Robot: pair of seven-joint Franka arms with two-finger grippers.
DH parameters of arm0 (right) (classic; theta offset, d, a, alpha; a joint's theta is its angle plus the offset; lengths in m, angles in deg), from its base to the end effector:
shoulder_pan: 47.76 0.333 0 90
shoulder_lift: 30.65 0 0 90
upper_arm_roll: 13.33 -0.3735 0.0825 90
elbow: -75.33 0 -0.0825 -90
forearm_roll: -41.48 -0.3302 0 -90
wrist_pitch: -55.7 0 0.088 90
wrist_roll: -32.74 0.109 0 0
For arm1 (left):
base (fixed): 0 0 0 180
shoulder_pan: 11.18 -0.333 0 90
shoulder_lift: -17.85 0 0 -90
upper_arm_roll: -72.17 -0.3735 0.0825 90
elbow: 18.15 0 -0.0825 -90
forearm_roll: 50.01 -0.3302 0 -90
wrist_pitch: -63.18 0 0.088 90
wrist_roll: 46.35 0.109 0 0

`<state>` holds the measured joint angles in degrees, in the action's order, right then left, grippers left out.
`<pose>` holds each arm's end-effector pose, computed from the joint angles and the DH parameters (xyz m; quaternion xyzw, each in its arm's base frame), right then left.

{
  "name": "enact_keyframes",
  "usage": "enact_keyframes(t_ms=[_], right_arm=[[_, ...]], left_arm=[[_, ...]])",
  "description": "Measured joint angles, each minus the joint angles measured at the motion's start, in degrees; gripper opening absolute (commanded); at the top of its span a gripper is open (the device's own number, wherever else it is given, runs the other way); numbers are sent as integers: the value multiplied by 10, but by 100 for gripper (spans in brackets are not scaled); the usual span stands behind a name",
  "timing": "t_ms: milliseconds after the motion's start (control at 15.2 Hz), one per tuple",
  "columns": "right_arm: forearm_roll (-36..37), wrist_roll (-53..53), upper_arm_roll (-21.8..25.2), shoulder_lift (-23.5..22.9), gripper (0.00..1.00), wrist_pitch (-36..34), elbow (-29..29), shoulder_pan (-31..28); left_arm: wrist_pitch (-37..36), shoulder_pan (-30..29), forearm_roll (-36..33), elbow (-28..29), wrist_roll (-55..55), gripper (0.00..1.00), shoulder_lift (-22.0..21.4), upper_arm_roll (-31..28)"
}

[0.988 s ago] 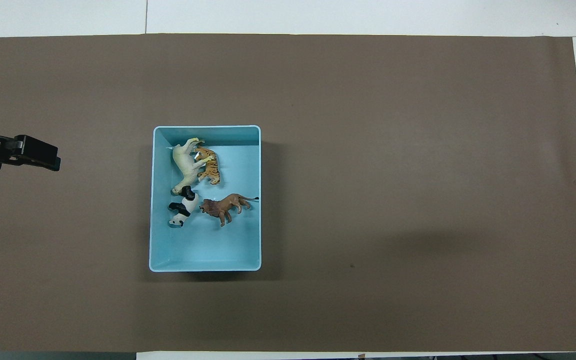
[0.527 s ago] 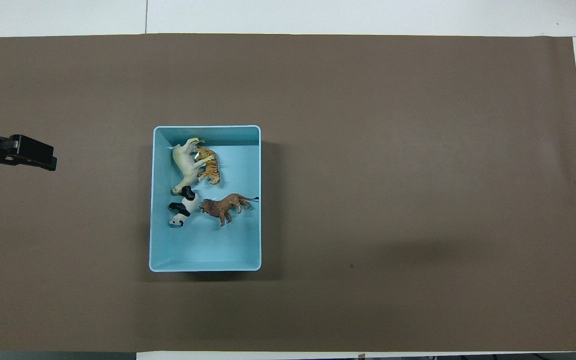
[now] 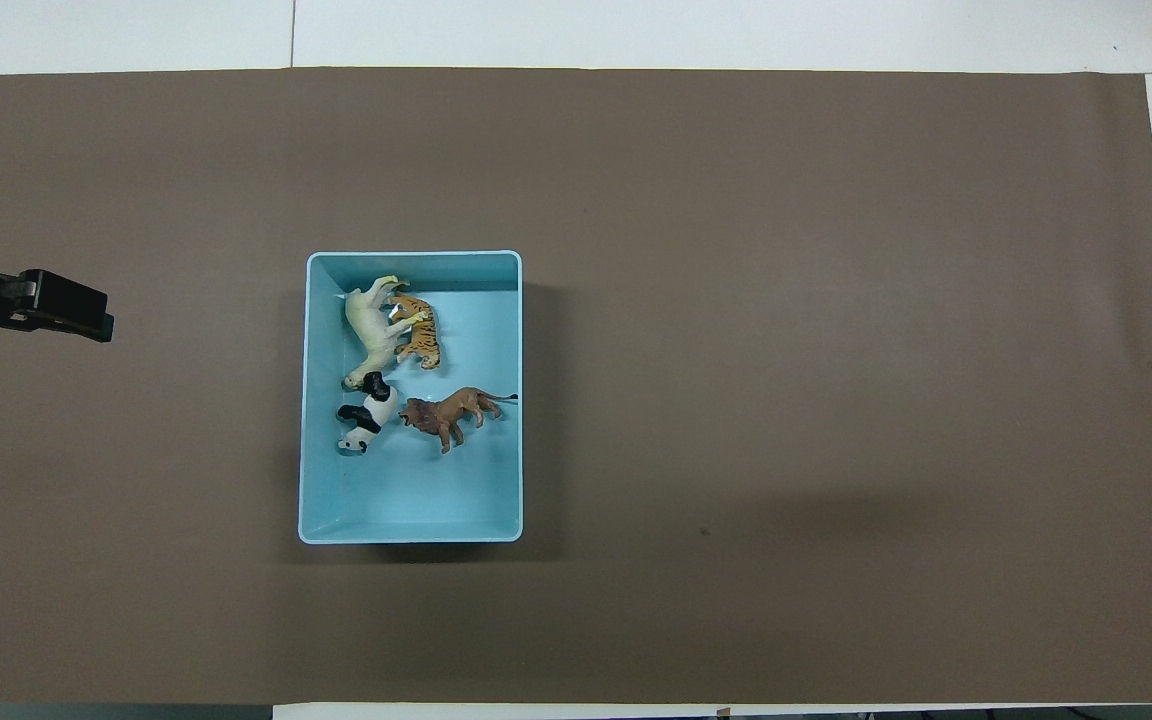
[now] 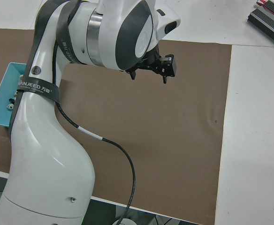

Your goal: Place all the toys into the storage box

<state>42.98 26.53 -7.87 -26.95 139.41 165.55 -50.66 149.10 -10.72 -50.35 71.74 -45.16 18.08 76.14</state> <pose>0.4598 -0.0729 0.7001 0.9995 -0.0197 -0.0257 0.0068 0.4927 -0.0374 0.6728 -0.9981 0.0489 0.0365 0.0039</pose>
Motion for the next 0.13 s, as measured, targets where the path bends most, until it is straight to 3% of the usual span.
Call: enact_keyframes(t_ms=[132], right_arm=[[0, 0, 0, -1, 100, 0, 4, 0]], left_arm=[[0, 0, 0, 0, 0, 100, 0, 0]])
